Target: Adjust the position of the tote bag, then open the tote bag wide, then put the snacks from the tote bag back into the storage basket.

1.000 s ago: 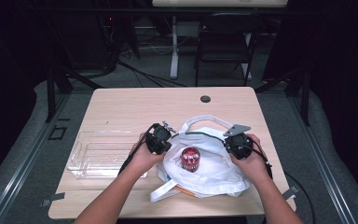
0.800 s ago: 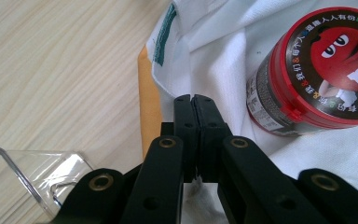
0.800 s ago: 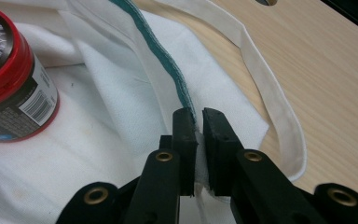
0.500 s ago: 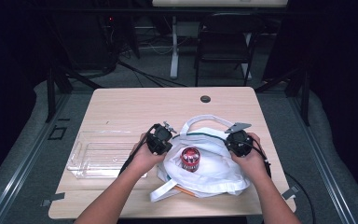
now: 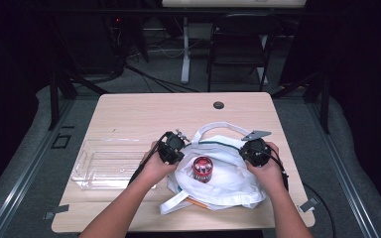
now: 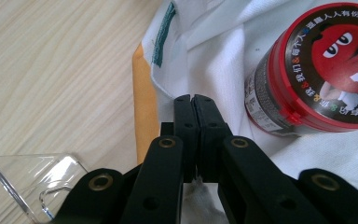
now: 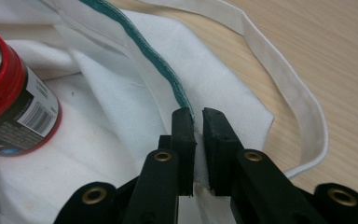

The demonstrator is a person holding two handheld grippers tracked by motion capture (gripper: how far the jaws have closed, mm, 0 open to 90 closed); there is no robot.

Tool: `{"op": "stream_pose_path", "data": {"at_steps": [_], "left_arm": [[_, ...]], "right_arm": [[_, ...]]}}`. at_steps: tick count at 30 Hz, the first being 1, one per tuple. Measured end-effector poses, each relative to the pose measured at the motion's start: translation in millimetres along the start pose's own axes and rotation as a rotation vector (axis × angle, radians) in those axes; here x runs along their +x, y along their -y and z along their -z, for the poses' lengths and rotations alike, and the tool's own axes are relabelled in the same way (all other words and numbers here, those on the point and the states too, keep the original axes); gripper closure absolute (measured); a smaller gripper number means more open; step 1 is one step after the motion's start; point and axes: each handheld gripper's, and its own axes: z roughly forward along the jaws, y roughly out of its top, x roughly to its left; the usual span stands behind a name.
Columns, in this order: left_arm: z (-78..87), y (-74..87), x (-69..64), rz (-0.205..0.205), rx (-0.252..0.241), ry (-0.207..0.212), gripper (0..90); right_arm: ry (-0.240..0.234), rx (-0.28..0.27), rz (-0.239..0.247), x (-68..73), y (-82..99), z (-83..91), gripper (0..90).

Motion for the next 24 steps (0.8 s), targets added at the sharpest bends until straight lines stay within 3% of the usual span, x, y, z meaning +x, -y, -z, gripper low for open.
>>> {"op": "stream_pose_path", "data": {"at_steps": [12, 16, 19, 24], "left_arm": [[8.4, -3.6, 0.3, -0.003, -0.014, 0.009, 85.6], [14.4, -5.3, 1.3, -0.004, -0.031, 0.016, 79.7], [16.4, -7.3, 1.8, -0.007, -0.009, 0.02, 75.5], [21.2, -10.9, 1.7, -0.015, -0.019, 0.031, 65.9]], "right_arm": [[-0.03, -0.031, -0.018, 6.6, -1.2, 5.0, 74.6], [-0.032, -0.04, -0.012, 9.5, -2.3, 6.4, 71.3], [-0.042, -0.038, -0.008, 9.8, -2.8, 8.5, 69.2], [-0.046, -0.056, -0.011, 11.3, -1.9, 10.4, 64.5]]}}
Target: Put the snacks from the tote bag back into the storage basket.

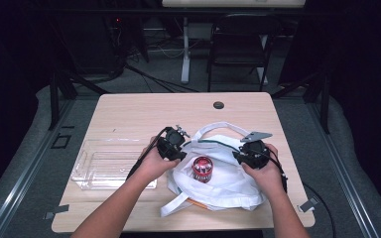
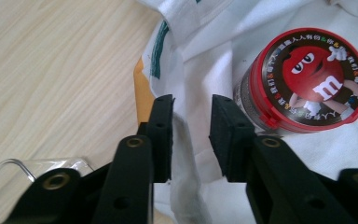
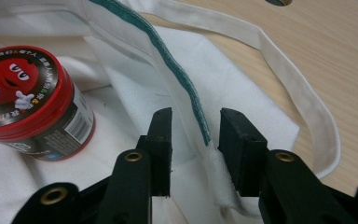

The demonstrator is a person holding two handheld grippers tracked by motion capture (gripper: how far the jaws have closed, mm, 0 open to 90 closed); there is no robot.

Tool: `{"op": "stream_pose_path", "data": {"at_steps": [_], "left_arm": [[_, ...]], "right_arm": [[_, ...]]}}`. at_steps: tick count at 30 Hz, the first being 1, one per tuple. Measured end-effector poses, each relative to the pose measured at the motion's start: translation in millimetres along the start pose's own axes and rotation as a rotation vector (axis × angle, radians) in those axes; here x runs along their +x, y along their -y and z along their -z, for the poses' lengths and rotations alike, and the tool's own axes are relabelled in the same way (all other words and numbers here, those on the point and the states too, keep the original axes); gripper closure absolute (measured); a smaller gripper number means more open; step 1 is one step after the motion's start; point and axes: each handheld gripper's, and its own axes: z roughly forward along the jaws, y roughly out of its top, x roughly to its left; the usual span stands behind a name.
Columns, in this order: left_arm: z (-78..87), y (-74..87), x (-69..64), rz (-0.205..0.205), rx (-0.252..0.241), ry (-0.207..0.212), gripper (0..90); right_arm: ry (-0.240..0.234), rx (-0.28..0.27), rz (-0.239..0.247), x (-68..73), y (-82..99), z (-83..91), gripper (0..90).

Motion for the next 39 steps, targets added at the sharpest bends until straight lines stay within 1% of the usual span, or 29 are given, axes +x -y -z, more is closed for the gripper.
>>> {"op": "stream_pose_path", "data": {"at_steps": [2, 4, 8, 10, 11, 13, 14, 16, 18, 19, 20, 23, 24, 25, 26, 27, 28, 29, 32, 33, 35, 37, 39], "left_arm": [[2.2, -2.1, 0.7, 0.0, -0.009, 0.022, 61.5], [4.2, -4.1, 0.2, -0.007, -0.006, 0.047, 57.9], [8.5, -8.4, -3.2, -0.044, 0.001, 0.035, 54.2], [11.1, -10.7, -4.7, -0.063, 0.004, 0.036, 51.7], [12.1, -11.9, -5.4, -0.072, 0.01, 0.042, 50.5], [12.8, -14.1, -7.3, -0.102, 0.04, 0.058, 48.4], [12.5, -14.6, -8.9, -0.116, 0.049, 0.058, 47.5], [13.4, -15.8, -11.2, -0.136, 0.06, 0.055, 47.4], [14.0, -16.8, -12.0, -0.143, 0.053, 0.065, 47.4], [14.2, -17.4, -12.5, -0.145, 0.049, 0.067, 47.4], [14.6, -18.5, -12.8, -0.151, 0.049, 0.069, 47.5], [16.0, -20.5, -13.9, -0.159, 0.05, 0.089, 46.7], [15.8, -21.2, -14.4, -0.165, 0.054, 0.097, 45.7], [15.2, -21.2, -15.0, -0.191, 0.045, 0.107, 44.2], [15.0, -21.7, -16.5, -0.212, 0.045, 0.107, 43.2], [15.1, -22.6, -18.1, -0.223, 0.057, 0.105, 43.0], [15.1, -23.4, -19.4, -0.232, 0.062, 0.102, 42.9], [14.7, -24.0, -20.9, -0.233, 0.062, 0.111, 42.9], [12.3, -25.2, -25.2, -0.268, 0.058, 0.144, 40.4], [11.0, -25.5, -27.3, -0.274, 0.069, 0.159, 40.2], [7.2, -26.2, -31.8, -0.3, 0.081, 0.178, 39.7], [4.1, -27.4, -36.4, -0.324, 0.103, 0.175, 39.6], [1.7, -28.9, -39.9, -0.33, 0.118, 0.165, 38.9]], "right_arm": [[-0.011, -0.011, -0.008, -0.2, -0.4, 2.0, 63.2], [-0.019, -0.02, -0.014, -0.2, -1.1, 4.5, 61.7], [-0.026, -0.031, -0.01, 1.0, -1.7, 6.7, 60.5], [-0.029, -0.032, -0.009, 1.1, -1.7, 6.8, 59.9], [-0.028, -0.032, -0.009, 1.1, -1.6, 6.9, 59.5], [-0.027, -0.035, -0.009, 1.2, -1.7, 7.2, 59.0], [-0.027, -0.032, -0.006, 1.2, -1.8, 7.6, 58.5], [-0.028, -0.036, -0.006, 1.3, -2.1, 7.8, 57.1], [-0.026, -0.044, -0.011, 1.4, -2.7, 8.6, 55.9], [-0.025, -0.04, -0.008, 1.2, -3.1, 9.7, 55.3], [-0.022, -0.051, -0.012, 1.4, -3.0, 9.8, 54.1], [-0.014, -0.067, -0.02, 1.0, -3.5, 11.6, 49.6], [-0.004, -0.075, -0.026, 1.1, -3.6, 12.2, 48.8], [-0.005, -0.076, -0.025, 0.6, -3.8, 13.0, 47.9], [-0.005, -0.078, -0.024, 0.5, -3.8, 13.7, 47.1], [-0.011, -0.079, -0.023, 0.3, -3.9, 14.2, 46.5], [-0.009, -0.084, -0.032, 0.7, -3.8, 14.5, 46.1], [-0.01, -0.084, -0.033, 0.1, -3.7, 14.8, 45.6], [-0.014, -0.087, -0.037, -0.4, -3.0, 14.3, 44.4], [-0.016, -0.077, -0.033, -0.6, -3.0, 14.5, 43.7], [-0.015, -0.072, -0.036, -0.4, -2.9, 14.1, 42.9], [-0.019, -0.077, -0.037, -0.2, -2.4, 13.8, 42.7], [-0.021, -0.08, -0.038, -0.3, -2.3, 14.2, 42.4]]}}
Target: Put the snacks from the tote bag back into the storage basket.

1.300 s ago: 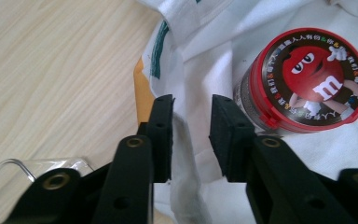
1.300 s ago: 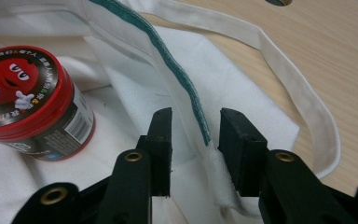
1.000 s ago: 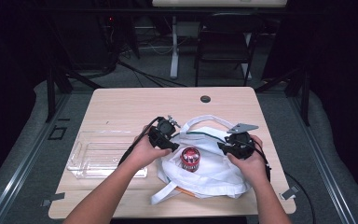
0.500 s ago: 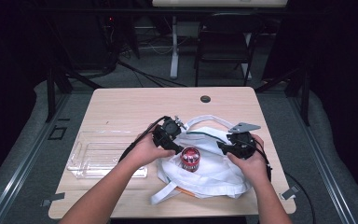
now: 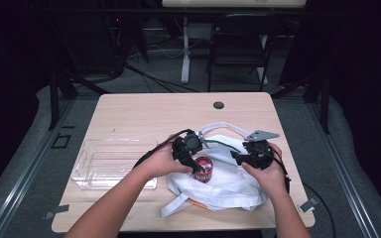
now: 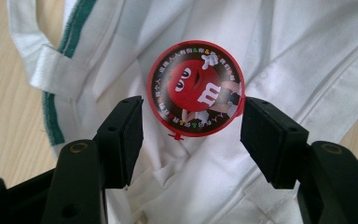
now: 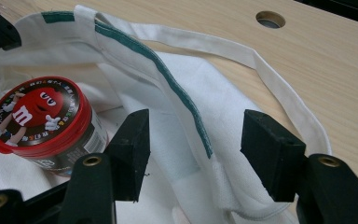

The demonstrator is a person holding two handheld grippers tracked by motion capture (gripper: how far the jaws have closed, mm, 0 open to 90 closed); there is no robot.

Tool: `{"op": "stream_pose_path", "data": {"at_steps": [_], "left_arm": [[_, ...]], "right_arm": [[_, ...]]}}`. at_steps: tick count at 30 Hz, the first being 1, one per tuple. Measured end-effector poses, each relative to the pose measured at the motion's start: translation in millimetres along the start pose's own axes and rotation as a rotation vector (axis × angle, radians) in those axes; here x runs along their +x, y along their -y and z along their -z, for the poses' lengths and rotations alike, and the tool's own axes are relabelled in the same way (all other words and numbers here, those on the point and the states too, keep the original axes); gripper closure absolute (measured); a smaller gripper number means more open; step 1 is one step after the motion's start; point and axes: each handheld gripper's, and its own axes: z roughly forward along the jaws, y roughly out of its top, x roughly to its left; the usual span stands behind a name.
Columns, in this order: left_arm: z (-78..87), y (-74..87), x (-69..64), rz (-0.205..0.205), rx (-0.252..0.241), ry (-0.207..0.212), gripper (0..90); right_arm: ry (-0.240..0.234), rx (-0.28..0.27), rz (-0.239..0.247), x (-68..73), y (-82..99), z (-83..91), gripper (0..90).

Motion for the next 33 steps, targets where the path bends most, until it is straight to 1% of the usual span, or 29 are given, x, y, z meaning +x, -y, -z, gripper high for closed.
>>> {"op": "stream_pose_path", "data": {"at_steps": [2, 4, 5, 6, 7, 10, 12, 13, 17, 21, 22, 23, 26, 28, 29, 30, 31, 33], "left_arm": [[-1.6, -2.7, -0.6, 0.005, 0.008, 0.004, 38.4], [-2.9, -5.5, 0.0, 0.013, 0.019, -0.009, 36.9], [-3.8, -6.7, 0.5, 0.013, 0.014, -0.011, 36.3], [-4.0, -7.8, 1.0, 0.014, 0.019, -0.009, 35.7], [-5.2, -8.6, 0.8, 0.02, 0.013, -0.006, 35.4], [-8.1, -10.7, 0.2, 0.012, 0.017, -0.004, 33.6], [-10.0, -11.8, -0.7, 0.016, 0.022, 0.006, 31.5], [-10.7, -12.6, -0.7, 0.011, 0.027, 0.009, 31.4], [-13.9, -15.2, -1.9, 0.01, 0.03, 0.021, 29.1], [-17.3, -17.5, -2.4, 0.002, 0.053, 0.026, 28.4], [-18.6, -18.0, -2.3, -0.005, 0.053, 0.022, 28.4], [-19.0, -18.8, -2.5, -0.01, 0.066, 0.025, 28.3], [-20.8, -20.4, -2.3, -0.023, 0.083, 0.026, 27.1], [-22.1, -20.7, -2.1, -0.023, 0.079, 0.025, 26.1], [-22.5, -21.2, -1.9, -0.03, 0.085, 0.024, 25.6], [-23.7, -21.5, -1.6, -0.039, 0.089, 0.019, 24.5], [-25.6, -21.1, -2.2, -0.037, 0.087, 0.013, 24.1], [-27.3, -21.4, -1.9, -0.043, 0.106, 0.02, 23.5]], "right_arm": [[-0.006, -0.005, -0.002, 0.2, 0.3, 0.1, 42.2], [-0.004, -0.002, -0.002, 1.2, 0.4, 0.2, 42.2], [-0.008, -0.004, 0.0, 1.4, 0.5, -0.4, 42.3], [-0.01, -0.002, 0.001, 1.9, 0.6, -0.5, 42.2], [-0.009, 0.0, 0.002, 2.1, 0.7, -0.7, 42.3], [-0.014, 0.003, 0.002, 2.1, 1.3, -1.0, 42.4], [-0.014, 0.003, -0.001, 1.7, 1.7, -1.2, 42.9], [-0.014, 0.007, -0.006, 1.8, 1.8, -0.8, 43.0], [-0.017, 0.003, -0.009, 1.1, 2.1, -0.4, 43.4], [-0.017, 0.006, -0.01, 1.0, 2.4, -0.6, 43.5], [-0.016, 0.009, -0.008, 1.1, 2.6, -0.8, 43.5], [-0.014, 0.012, -0.006, 1.1, 2.8, -1.2, 43.5], [-0.016, 0.018, -0.005, 0.9, 3.2, -1.1, 43.7], [-0.02, 0.014, -0.007, 0.4, 3.4, -0.9, 43.7], [-0.018, 0.013, -0.008, 0.5, 3.5, -0.9, 43.7], [-0.02, 0.012, -0.01, 0.5, 3.7, -1.0, 43.7], [-0.02, 0.013, -0.01, 0.4, 3.7, -1.0, 43.7], [-0.016, 0.019, -0.007, 0.1, 3.7, -0.6, 43.9]]}}
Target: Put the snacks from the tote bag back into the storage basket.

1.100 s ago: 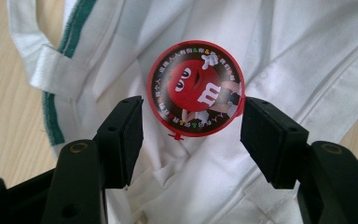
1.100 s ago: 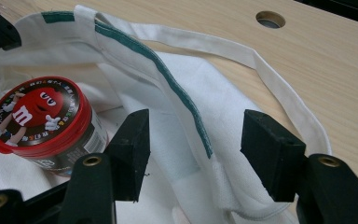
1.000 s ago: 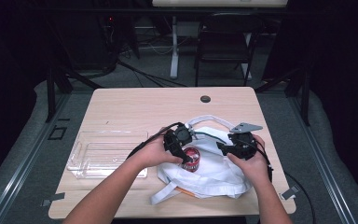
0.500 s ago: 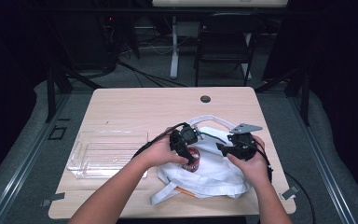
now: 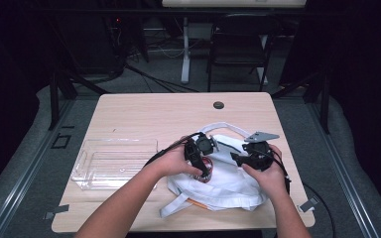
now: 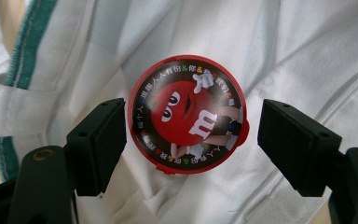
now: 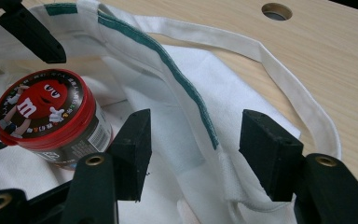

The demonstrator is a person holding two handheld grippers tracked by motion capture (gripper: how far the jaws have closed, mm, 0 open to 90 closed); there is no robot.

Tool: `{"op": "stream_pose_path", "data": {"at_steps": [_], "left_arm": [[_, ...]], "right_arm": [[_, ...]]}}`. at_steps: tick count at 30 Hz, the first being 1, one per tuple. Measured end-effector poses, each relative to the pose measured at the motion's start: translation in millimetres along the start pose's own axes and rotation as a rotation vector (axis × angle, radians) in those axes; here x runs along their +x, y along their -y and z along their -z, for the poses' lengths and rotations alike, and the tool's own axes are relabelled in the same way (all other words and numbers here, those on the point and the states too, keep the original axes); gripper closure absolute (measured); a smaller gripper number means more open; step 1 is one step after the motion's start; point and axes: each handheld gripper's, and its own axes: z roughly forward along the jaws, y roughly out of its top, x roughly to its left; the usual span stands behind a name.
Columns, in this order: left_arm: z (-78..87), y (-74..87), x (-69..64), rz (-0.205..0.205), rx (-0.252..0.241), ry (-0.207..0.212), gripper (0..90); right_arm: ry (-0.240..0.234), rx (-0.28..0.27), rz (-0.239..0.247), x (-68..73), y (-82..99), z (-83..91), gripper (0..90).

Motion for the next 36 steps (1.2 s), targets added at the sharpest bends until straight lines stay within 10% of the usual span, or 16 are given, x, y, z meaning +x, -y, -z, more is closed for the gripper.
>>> {"op": "stream_pose_path", "data": {"at_steps": [36], "left_arm": [[-21.1, -1.7, 8.7, 0.038, 0.023, 0.05, 22.9]], "right_arm": [[0.0, 0.0, -0.005, 0.8, 1.9, -0.6, 43.9]]}}
